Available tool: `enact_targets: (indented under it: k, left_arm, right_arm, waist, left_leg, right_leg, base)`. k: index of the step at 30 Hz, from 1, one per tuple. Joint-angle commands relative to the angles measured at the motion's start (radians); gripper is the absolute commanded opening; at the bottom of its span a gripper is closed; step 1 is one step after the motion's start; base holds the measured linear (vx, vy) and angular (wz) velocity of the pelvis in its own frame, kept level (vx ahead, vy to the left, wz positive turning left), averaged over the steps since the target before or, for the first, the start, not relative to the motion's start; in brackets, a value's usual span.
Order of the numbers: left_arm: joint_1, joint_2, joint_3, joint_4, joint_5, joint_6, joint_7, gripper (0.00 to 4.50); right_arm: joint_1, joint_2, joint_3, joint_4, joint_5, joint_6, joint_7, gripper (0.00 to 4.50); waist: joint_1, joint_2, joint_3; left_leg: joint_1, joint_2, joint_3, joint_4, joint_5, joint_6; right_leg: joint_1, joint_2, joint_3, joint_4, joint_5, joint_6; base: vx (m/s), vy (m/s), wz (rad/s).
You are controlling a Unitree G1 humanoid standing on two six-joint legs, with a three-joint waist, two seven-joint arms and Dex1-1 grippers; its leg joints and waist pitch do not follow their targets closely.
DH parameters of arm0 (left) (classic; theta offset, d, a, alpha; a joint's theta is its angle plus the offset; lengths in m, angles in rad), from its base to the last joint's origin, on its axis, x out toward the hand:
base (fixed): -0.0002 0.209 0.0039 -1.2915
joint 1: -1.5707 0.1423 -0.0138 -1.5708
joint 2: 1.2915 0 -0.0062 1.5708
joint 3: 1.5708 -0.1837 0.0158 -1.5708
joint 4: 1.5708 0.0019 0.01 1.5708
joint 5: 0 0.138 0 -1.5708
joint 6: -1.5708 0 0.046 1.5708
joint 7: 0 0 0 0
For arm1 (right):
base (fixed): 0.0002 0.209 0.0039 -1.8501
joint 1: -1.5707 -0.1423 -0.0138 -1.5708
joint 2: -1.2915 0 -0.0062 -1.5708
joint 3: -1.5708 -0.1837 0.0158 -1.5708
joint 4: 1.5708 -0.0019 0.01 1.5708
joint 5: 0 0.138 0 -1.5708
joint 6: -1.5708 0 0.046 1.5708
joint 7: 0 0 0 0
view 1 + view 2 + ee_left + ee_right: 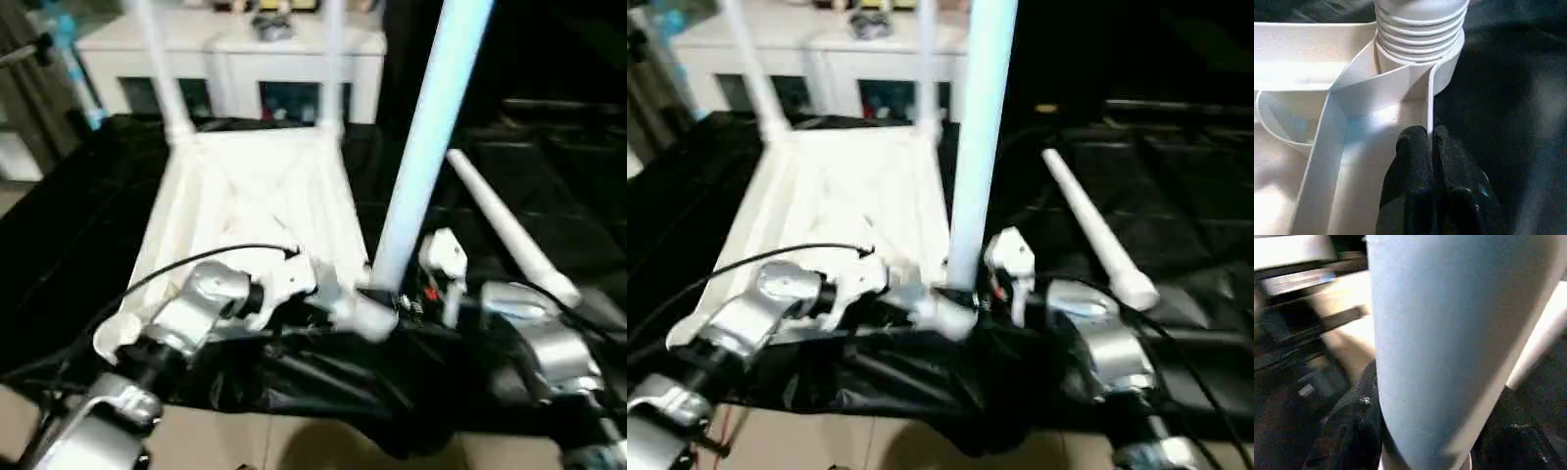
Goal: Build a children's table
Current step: Rotate leg to tighten
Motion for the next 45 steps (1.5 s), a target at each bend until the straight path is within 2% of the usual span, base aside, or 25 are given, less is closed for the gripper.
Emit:
enact_targets:
  k: [1, 4, 5, 6, 7, 8, 9, 10, 11, 12, 13, 14, 15, 16, 17, 18, 19, 20, 21, 23, 27, 33, 36, 40, 45]
  left_arm:
    - [-0.064, -0.059, 0.047, -0.004, -0.003, 0.028, 0.121, 0.0]
    - [-0.097, -0.14, 0.084, 0.037, 0.006, 0.098, 0.281, 0.0]
    - [-0.107, -0.186, 0.107, 0.053, 0.002, 0.133, 0.347, 0.0]
    - [-0.107, -0.186, 0.107, 0.053, 0.002, 0.133, 0.347, 0.0]
    - [-0.11, -0.197, 0.111, 0.058, 0.002, 0.138, 0.361, 0.0]
    - [-0.107, -0.217, 0.107, 0.057, 0.005, 0.152, 0.376, 0.0]
    - [-0.107, -0.217, 0.107, 0.057, 0.005, 0.152, 0.376, 0.0]
    - [-0.105, -0.224, 0.102, 0.056, 0.008, 0.159, 0.375, 0.0]
    - [-0.096, -0.226, 0.088, 0.044, 0.013, 0.167, 0.358, 0.0]
    - [-0.091, -0.219, 0.074, 0.035, 0.021, 0.17, 0.343, 0.0]
    - [-0.09, -0.217, 0.072, 0.034, 0.023, 0.17, 0.341, 0.0]
    - [-0.089, -0.21, 0.067, 0.033, 0.029, 0.169, 0.338, 0.0]
    - [-0.092, -0.207, 0.068, 0.038, 0.034, 0.171, 0.344, 0.0]
    - [-0.096, -0.205, 0.071, 0.042, 0.037, 0.172, 0.351, 0.0]
    - [-0.099, -0.204, 0.075, 0.048, 0.041, 0.173, 0.358, 0.0]
    - [-0.099, -0.204, 0.075, 0.048, 0.041, 0.173, 0.358, 0.0]
    - [-0.105, -0.2, 0.078, 0.057, 0.043, 0.168, 0.362, 0.0]
    - [-0.108, -0.198, 0.079, 0.061, 0.044, 0.166, 0.365, 0.0]
    - [-0.108, -0.198, 0.079, 0.061, 0.044, 0.166, 0.365, 0.0]
    - [-0.11, -0.187, 0.074, 0.064, 0.05, 0.158, 0.358, 0.0]
    - [-0.104, -0.174, 0.06, 0.054, 0.056, 0.135, 0.326, 0.0]
    - [-0.089, -0.154, 0.054, 0.031, 0.052, 0.127, 0.286, 0.0]
    - [-0.086, -0.146, 0.051, 0.027, 0.048, 0.117, 0.269, 0.0]
    - [-0.082, -0.141, 0.05, 0.017, 0.044, 0.111, 0.255, 0.0]
    - [-0.075, -0.131, 0.048, 0.002, 0.041, 0.099, 0.232, 0.0]
  right_arm:
    - [0.026, 0.026, 0.018, 0.118, -0.076, 0.059, -0.114, 1.88]
    - [-0.003, 0.091, -0.02, 0.179, -0.073, 0.09, -0.241, 1.88]
    - [-0.026, 0.127, -0.043, 0.221, -0.064, 0.109, -0.316, 1.88]
    - [-0.026, 0.127, -0.043, 0.221, -0.064, 0.109, -0.316, 1.88]
    - [-0.034, 0.138, -0.051, 0.236, -0.062, 0.113, -0.339, 1.88]
    - [-0.056, 0.162, -0.071, 0.277, -0.047, 0.136, -0.372, 1.88]
    - [-0.056, 0.162, -0.071, 0.277, -0.047, 0.136, -0.372, 1.88]
    - [-0.066, 0.172, -0.079, 0.297, -0.045, 0.141, -0.384, 1.88]
    - [-0.082, 0.185, -0.083, 0.327, -0.045, 0.151, -0.387, 1.88]
    - [-0.094, 0.189, -0.081, 0.345, -0.05, 0.157, -0.382, 1.88]
    - [-0.096, 0.19, -0.08, 0.347, -0.051, 0.158, -0.38, 1.88]
    - [-0.104, 0.189, -0.074, 0.356, -0.057, 0.162, -0.371, 1.88]
    - [-0.111, 0.189, -0.069, 0.361, -0.066, 0.159, -0.369, 1.88]
    - [-0.116, 0.189, -0.064, 0.364, -0.075, 0.156, -0.368, 1.88]
    - [-0.121, 0.188, -0.059, 0.367, -0.084, 0.152, -0.367, 1.88]
    - [-0.121, 0.188, -0.059, 0.367, -0.084, 0.152, -0.367, 1.88]
    - [-0.127, 0.187, -0.054, 0.368, -0.089, 0.15, -0.364, 1.88]
    - [-0.129, 0.188, -0.055, 0.368, -0.088, 0.152, -0.363, 1.88]
    - [-0.129, 0.188, -0.055, 0.368, -0.088, 0.152, -0.363, 1.88]
    - [-0.142, 0.186, -0.052, 0.376, -0.089, 0.151, -0.342, 1.88]
    - [-0.152, 0.178, -0.039, 0.381, -0.099, 0.148, -0.31, 1.88]
    - [-0.164, 0.147, 0.009, 0.38, -0.133, 0.121, -0.226, 1.88]
    - [-0.174, 0.144, 0.004, 0.383, -0.124, 0.11, -0.204, 1.88]
    - [-0.187, 0.142, -0.008, 0.383, -0.116, 0.106, -0.183, 2.46]
    - [-0.196, 0.135, -0.014, 0.367, -0.108, 0.108, -0.153, 3.02]
  waist:
    - [-0.02, 0.004, -0.031]
    - [-0.039, 0.021, -0.021]
    - [-0.039, 0.024, -0.02]
    - [-0.036, 0.029, -0.021]
    - [-0.036, 0.016, -0.021]
    - [-0.044, 0.002, -0.02]
    - [-0.05, -0.004, -0.01]
    - [-0.066, 0.012, -0.002]
    - [-0.068, 0.061, 0.006]
    - [0.004, 0.076, 0.009]
    - [0.028, 0.057, -0.001]
    - [0.025, 0.004, -0.049]
    - [0.0, -0.067, -0.057]
    - [0.027, -0.04, -0.04]
    - [0.041, -0.026, -0.058]
    - [0.044, -0.009, -0.057]
    - [0.022, 0.013, -0.067]
    - [0.008, 0.022, -0.073]
    - [0.007, 0.026, -0.074]
    - [0.007, 0.018, -0.063]
    - [0.002, 0.024, -0.053]
    - [0.002, 0.017, -0.061]
    - [0.006, 0.007, -0.06]
    - [0.007, 0.009, -0.058]
    - [0.01, 0.007, -0.067]
  left_leg:
    - [0.049, 0.058, -0.065, -0.088, -0.681, -0.08]
    - [0.039, 0.073, -0.08, -0.132, -0.844, -0.097]
    - [0.026, 0.081, -0.076, -0.154, -0.882, -0.107]
    - [0.025, 0.081, -0.069, -0.162, -0.886, -0.113]
    - [0.045, 0.067, -0.053, -0.15, -0.867, -0.114]
    - [0.088, 0.035, -0.046, -0.086, -0.783, -0.086]
    - [0.103, 0.02, -0.043, -0.053, -0.72, -0.057]
    - [0.099, 0.011, -0.046, -0.019, -0.626, -0.033]
    - [-0.002, 0.074, -0.068, -0.134, -0.786, -0.055]
    - [-0.108, 0.041, 0.009, -0.243, -0.994, -0.183]
    - [-0.088, 0.038, 0.024, -0.253, -0.993, -0.177]
    - [0.015, 0.053, -0.003, -0.182, -0.688, -0.136]
    - [0.091, 0.031, -0.019, -0.03, -0.463, -0.117]
    - [0.002, -0.028, -0.093, 0.08, -0.061, 0.005]
    - [-0.09, 0.0, -0.103, 0.029, 0.049, 0.01]
    - [-0.076, 0.014, -0.105, -0.015, 0.109, 0.01]
    - [-0.002, 0.052, -0.123, -0.016, 0.179, 0.041]
    - [0.003, 0.057, -0.12, -0.015, 0.181, 0.098]
    - [-0.006, 0.052, -0.114, -0.017, 0.163, 0.116]
    - [-0.008, 0.049, -0.095, -0.039, -0.054, 0.13]
    - [0.01, 0.064, -0.078, -0.066, -0.273, 0.04]
    - [0.003, 0.064, -0.066, -0.06, -0.12, 0.079]
    - [0.003, 0.063, -0.06, -0.059, -0.119, 0.101]
    - [0.006, 0.07, -0.061, -0.063, -0.132, 0.087]
    - [0.003, 0.066, -0.059, -0.051, -0.045, 0.119]
  right_leg:
    - [-0.004, -0.067, 0.003, -0.119, -0.678, -0.082]
    - [0.029, -0.051, -0.038, -0.097, -0.523, -0.089]
    - [0.048, -0.051, -0.036, -0.067, -0.458, -0.1]
    - [0.049, -0.05, -0.032, -0.055, -0.441, -0.108]
    - [0.025, -0.053, -0.029, -0.08, -0.494, -0.112]
    - [-0.015, -0.074, -0.046, -0.153, -0.665, -0.076]
    - [-0.029, -0.081, -0.072, -0.194, -0.774, -0.039]
    - [-0.009, -0.083, -0.137, -0.242, -0.863, 0.03]
    - [0.119, -0.059, -0.166, -0.068, -0.609, 0.02]
    - [0.185, 0.005, -0.143, 0.1, -0.198, -0.073]
    - [0.162, 0.02, -0.125, 0.128, -0.163, -0.061]
    - [0.112, -0.058, 0.006, 0.088, -0.505, -0.021]
    - [0.006, -0.114, 0.019, -0.042, -0.805, 0.015]
    - [0.045, -0.171, 0.091, -0.115, -0.91, -0.073]
    - [0.143, -0.144, 0.047, -0.047, -0.495, -0.112]
    - [0.119, -0.098, 0.012, -0.015, -0.247, -0.137]
    - [0.062, -0.06, 0.006, 0.018, 0.104, -0.196]
    - [0.077, -0.071, 0.008, 0.028, 0.242, -0.257]
    - [0.083, -0.078, 0.007, 0.026, 0.272, -0.273]
    - [0.089, -0.088, 0.004, -0.005, 0.145, -0.298]
    - [0.08, -0.084, 0.009, -0.036, -0.173, -0.272]
    - [0.085, -0.085, 0.015, -0.023, 0.046, -0.277]
    - [0.083, -0.089, 0.017, -0.027, 0.035, -0.283]
    - [0.08, -0.088, 0.019, -0.026, 0.01, -0.293]
    - [0.085, -0.088, 0.019, -0.011, 0.167, -0.31]
  base:
    - [-0.07, 0.048, -0.13]
    - [-0.038, 0.035, -0.08]
    - [0.0, 0.0, 0.0]
    - [0.0, 0.0, 0.0]
    - [0.0, 0.0, 0.0]
    - [0.0, 0.0, 0.0]
    - [0.0, 0.0, 0.0]
    - [0.021, 0.022, -0.22]
    - [0.021, 0.022, -0.22]
    - [0.014, 0.09, -0.2]
    - [0.0, 0.0, 0.0]
    - [0.0, 0.0, 0.0]
    - [0.119, -0.203, 0.04]
    - [0.176, -0.12, -0.34]
    - [0.176, -0.12, -0.34]
    - [0.127, 0.002, -0.26]
    - [0.0, 0.0, 0.0]
    - [0.0, 0.0, 0.0]
    - [0.0, 0.0, 0.0]
    - [0.0, 0.0, 0.0]
    - [0.0, 0.0, 0.0]
    - [0.0, 0.0, 0.0]
    - [0.0, 0.0, 0.0]
    - [0.0, 0.0, 0.0]
    - [0.0, 0.0, 0.0]
